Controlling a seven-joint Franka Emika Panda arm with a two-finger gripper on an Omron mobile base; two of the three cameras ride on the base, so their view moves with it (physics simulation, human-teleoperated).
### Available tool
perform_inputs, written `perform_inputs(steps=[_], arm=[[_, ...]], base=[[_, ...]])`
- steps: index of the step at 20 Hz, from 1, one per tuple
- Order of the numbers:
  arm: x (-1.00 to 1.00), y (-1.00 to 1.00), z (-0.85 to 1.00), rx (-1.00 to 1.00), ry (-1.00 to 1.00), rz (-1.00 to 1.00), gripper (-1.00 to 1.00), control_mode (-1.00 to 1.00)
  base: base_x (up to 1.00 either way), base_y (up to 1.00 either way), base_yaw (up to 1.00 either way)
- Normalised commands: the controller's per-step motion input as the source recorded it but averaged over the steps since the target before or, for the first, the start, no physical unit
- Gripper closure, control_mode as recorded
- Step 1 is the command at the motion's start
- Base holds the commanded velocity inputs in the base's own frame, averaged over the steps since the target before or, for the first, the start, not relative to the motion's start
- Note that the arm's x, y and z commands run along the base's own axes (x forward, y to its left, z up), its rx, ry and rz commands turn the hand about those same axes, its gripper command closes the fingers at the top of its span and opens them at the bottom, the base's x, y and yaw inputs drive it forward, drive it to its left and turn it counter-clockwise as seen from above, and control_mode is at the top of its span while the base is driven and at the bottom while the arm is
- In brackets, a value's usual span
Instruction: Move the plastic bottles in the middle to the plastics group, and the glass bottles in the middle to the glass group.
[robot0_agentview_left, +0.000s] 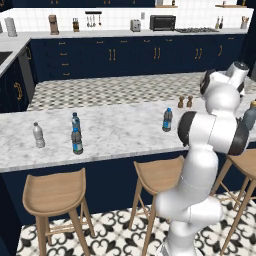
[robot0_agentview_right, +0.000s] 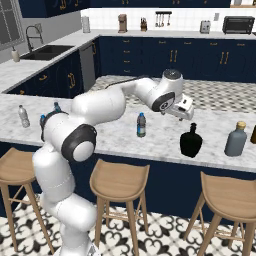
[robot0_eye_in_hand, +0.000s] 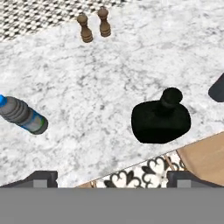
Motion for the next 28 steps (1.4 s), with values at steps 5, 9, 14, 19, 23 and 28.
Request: perform_inputs(steps=[5, 9, 14, 19, 23, 28], arm=[[0.09, 0.91, 0.08, 0.00, 0.06, 0.13, -1.00, -1.00], [0.08, 0.53, 0.01, 0.00, 0.15, 0.15, -1.00, -1.00], [0.47, 0.27, 0.02, 0.00, 0.15, 0.08, -1.00, -1.00], [0.45, 0.31, 0.03, 0.01, 0.12, 0.03, -1.00, -1.00], [0.23, 0.23, 0.00, 0.01, 0.02, 0.01, -1.00, -1.00], [0.36, 0.33, -0.06, 0.00, 0.01, 0.00, -1.00, -1.00]], base=[[0.00, 0.00, 0.00], [0.00, 0.00, 0.00], [0.00, 0.00, 0.00], [0.00, 0.00, 0.00], [0.00, 0.00, 0.00], [0.00, 0.00, 0.00]])
